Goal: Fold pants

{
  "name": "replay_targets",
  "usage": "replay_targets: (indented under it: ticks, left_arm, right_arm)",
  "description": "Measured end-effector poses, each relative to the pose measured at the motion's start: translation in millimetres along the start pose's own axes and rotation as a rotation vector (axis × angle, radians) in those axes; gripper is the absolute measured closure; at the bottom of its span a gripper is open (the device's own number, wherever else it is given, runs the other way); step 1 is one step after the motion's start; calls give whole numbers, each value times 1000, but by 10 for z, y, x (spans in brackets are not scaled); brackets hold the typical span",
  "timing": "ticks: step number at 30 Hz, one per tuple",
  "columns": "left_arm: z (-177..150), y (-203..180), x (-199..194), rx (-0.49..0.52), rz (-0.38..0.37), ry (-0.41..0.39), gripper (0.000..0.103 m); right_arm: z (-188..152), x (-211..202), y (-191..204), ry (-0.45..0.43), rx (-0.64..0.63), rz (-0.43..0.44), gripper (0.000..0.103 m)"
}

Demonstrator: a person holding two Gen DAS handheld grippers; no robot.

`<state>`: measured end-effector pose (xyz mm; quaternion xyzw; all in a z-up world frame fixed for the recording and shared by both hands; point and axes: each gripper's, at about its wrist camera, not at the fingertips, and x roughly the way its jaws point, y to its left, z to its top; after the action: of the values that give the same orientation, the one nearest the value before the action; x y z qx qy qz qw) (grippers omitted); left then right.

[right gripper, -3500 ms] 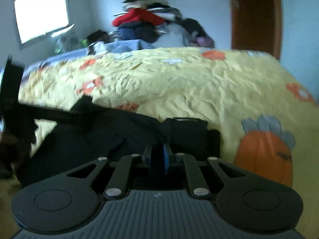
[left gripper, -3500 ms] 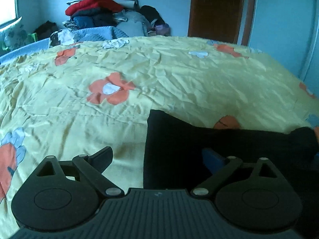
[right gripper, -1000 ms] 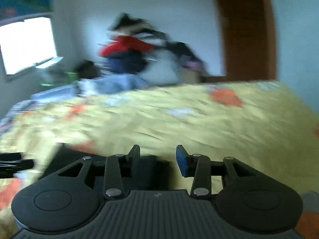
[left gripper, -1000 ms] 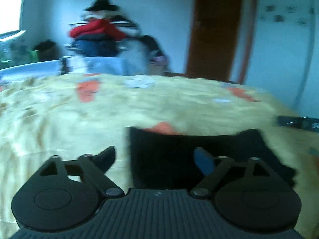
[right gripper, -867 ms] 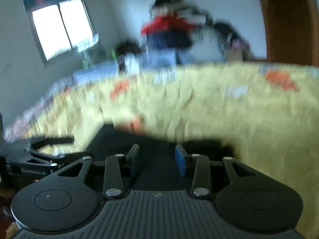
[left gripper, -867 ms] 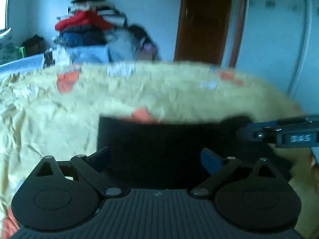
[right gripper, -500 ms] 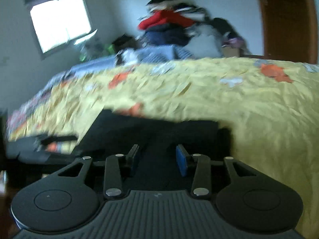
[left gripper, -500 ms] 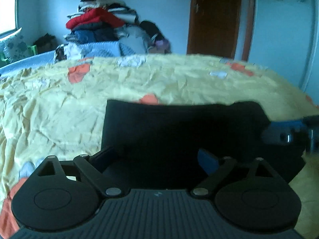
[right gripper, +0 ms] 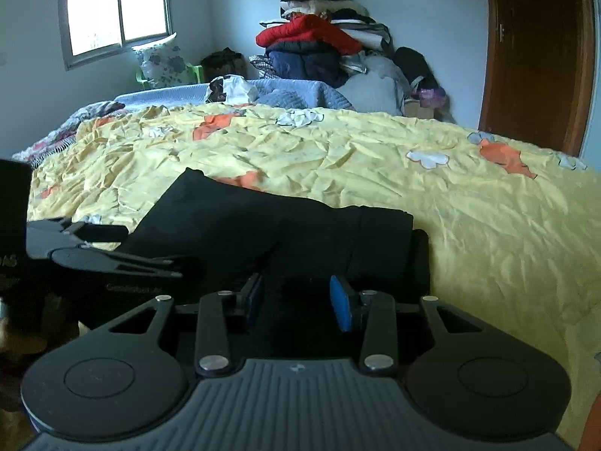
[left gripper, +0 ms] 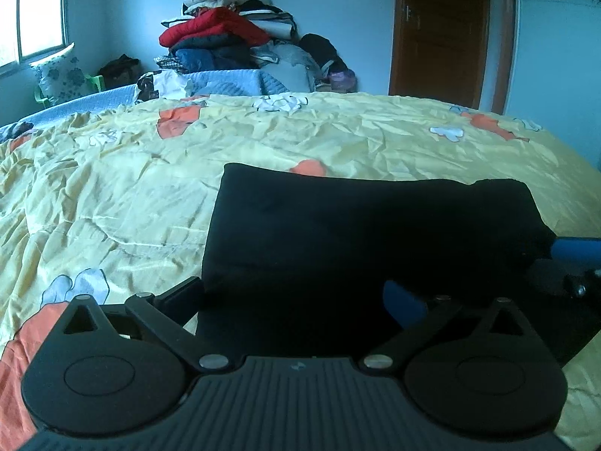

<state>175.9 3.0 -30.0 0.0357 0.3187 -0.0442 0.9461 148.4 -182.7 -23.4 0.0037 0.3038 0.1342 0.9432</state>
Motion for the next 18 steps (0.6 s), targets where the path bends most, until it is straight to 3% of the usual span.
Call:
replay_targets:
  ticks: [7, 18]
  left_arm:
    - [-13, -2, 16, -4, 8, -4, 0]
    - [-27, 9, 29, -10, 13, -8, 0]
  right_arm:
    - [-50, 177, 11, 34, -35, -37, 65]
    - [-105, 256, -18, 11, -48, -53, 64]
